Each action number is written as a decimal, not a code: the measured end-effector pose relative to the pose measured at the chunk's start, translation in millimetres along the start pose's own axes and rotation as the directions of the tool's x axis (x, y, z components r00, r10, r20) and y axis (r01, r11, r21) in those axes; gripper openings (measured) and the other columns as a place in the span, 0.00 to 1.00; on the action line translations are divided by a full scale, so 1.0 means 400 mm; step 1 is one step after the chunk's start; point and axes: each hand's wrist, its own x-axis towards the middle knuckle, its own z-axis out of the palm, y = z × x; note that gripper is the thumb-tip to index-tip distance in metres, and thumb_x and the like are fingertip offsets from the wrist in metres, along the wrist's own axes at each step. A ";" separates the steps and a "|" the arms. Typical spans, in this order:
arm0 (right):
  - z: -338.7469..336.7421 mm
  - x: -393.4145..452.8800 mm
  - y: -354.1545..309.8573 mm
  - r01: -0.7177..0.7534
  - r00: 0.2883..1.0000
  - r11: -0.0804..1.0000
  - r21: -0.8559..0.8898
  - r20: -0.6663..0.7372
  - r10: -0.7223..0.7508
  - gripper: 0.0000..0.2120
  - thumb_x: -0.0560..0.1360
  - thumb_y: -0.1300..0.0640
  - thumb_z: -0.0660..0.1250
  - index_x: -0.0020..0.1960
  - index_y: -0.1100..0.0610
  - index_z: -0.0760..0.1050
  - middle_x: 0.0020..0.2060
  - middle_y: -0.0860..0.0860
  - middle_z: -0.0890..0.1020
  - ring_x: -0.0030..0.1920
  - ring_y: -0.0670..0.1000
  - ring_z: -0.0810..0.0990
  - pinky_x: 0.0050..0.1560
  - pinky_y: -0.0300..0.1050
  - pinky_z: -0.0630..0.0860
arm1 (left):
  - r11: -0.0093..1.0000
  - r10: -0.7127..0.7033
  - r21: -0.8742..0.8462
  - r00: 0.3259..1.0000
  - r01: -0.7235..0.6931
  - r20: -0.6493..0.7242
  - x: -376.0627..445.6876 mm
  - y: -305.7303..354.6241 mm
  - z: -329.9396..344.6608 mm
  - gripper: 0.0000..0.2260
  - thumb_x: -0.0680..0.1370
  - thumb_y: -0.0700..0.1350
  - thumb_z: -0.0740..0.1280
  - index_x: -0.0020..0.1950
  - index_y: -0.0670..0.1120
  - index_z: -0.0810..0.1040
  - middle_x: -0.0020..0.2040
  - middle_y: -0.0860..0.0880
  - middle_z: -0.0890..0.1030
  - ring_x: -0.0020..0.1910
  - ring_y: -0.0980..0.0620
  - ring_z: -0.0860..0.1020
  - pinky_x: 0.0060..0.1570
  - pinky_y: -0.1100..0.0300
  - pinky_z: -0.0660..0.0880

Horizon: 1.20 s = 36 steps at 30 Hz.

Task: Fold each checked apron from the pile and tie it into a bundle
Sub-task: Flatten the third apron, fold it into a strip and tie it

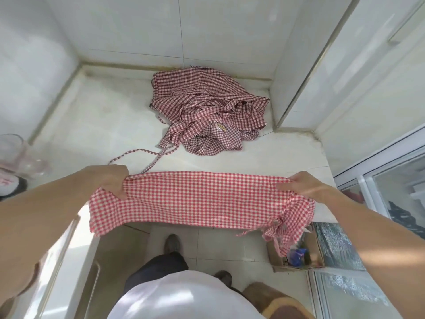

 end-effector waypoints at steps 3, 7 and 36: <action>-0.002 0.038 -0.046 0.075 0.997 0.980 -0.185 -0.013 -0.079 0.33 0.62 0.32 0.74 0.42 0.63 0.81 0.37 0.53 0.84 0.40 0.52 0.82 0.46 0.47 0.78 | 0.999 -0.022 0.036 0.998 0.025 -0.063 0.043 -0.042 -0.032 0.15 0.69 0.53 0.78 0.50 0.47 0.81 0.42 0.53 0.81 0.41 0.54 0.81 0.43 0.62 0.80; 0.013 0.102 -0.107 0.102 0.987 0.945 -0.311 -0.091 -0.136 0.18 0.73 0.43 0.74 0.45 0.60 0.81 0.40 0.51 0.82 0.44 0.52 0.80 0.45 0.44 0.74 | 0.992 -0.063 0.095 0.986 0.079 -0.156 0.081 -0.064 -0.087 0.17 0.67 0.55 0.79 0.44 0.50 0.74 0.40 0.54 0.78 0.42 0.52 0.79 0.45 0.56 0.78; 0.131 0.227 -0.168 0.036 0.994 0.995 -0.092 -0.096 -0.045 0.19 0.71 0.41 0.75 0.46 0.58 0.80 0.42 0.50 0.81 0.43 0.49 0.79 0.46 0.44 0.75 | 0.843 -0.415 -0.417 0.905 0.341 -0.099 0.111 0.352 -0.081 0.40 0.76 0.58 0.67 0.81 0.53 0.48 0.80 0.35 0.43 0.78 0.32 0.44 0.72 0.28 0.45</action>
